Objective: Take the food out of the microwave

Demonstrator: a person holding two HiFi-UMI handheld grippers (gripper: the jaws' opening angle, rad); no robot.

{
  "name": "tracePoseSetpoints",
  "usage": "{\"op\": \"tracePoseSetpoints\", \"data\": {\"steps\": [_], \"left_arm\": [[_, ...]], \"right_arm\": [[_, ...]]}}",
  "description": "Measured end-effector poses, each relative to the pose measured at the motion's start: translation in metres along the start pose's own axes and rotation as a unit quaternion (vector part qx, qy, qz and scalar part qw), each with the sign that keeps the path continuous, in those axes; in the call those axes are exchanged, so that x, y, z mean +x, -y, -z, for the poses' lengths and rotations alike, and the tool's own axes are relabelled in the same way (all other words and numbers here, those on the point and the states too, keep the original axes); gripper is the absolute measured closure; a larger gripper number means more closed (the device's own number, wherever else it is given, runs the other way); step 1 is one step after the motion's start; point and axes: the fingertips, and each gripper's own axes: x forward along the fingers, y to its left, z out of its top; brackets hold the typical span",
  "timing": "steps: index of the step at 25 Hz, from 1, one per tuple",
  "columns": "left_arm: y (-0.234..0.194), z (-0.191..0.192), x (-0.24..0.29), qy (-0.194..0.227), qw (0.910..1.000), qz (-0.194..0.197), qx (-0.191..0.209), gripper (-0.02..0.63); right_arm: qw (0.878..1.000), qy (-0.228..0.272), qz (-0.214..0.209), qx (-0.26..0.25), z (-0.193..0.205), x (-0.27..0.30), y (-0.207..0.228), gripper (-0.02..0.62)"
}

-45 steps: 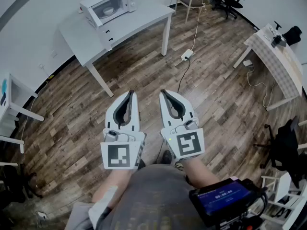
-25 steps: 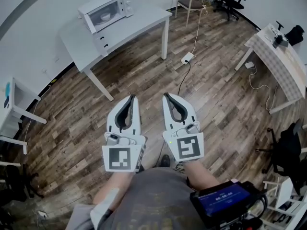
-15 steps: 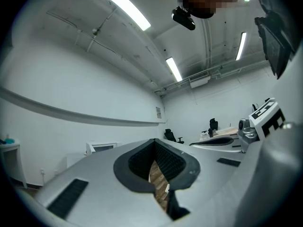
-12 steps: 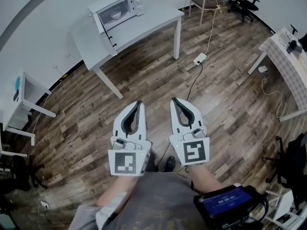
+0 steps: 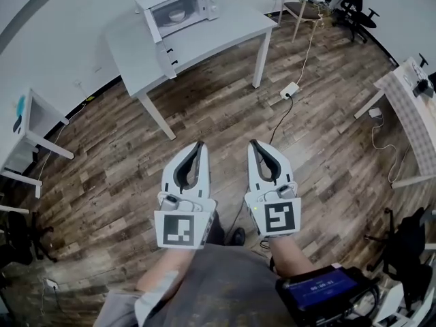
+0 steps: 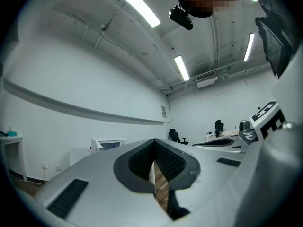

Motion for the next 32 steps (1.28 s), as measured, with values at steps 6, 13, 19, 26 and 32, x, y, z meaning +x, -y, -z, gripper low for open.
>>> {"op": "tracePoseSetpoints", "data": {"steps": [6,13,19,26,32], "left_arm": [[-0.048,0.003,0.025,0.013,0.9998,-0.005,-0.016,0.6],[-0.091,-0.002,0.049,0.035,0.9992,-0.001,-0.019,0.6],[-0.119,-0.002,0.056,0.044,0.9985,-0.003,-0.032,0.6],[-0.122,0.012,0.061,0.025,0.9989,-0.001,-0.039,0.6],[-0.122,0.033,0.084,0.004,0.9992,-0.008,-0.038,0.6]], "right_arm": [[1.0,0.004,-0.01,-0.023,-0.005,0.052,-0.017,0.586],[1.0,0.001,-0.003,-0.025,-0.016,0.105,-0.028,0.586],[0.998,0.013,-0.027,-0.053,-0.023,0.133,-0.052,0.586],[0.999,-0.012,-0.029,-0.041,-0.007,0.142,-0.052,0.586],[0.999,-0.022,-0.036,-0.023,0.016,0.157,-0.038,0.586]]}}
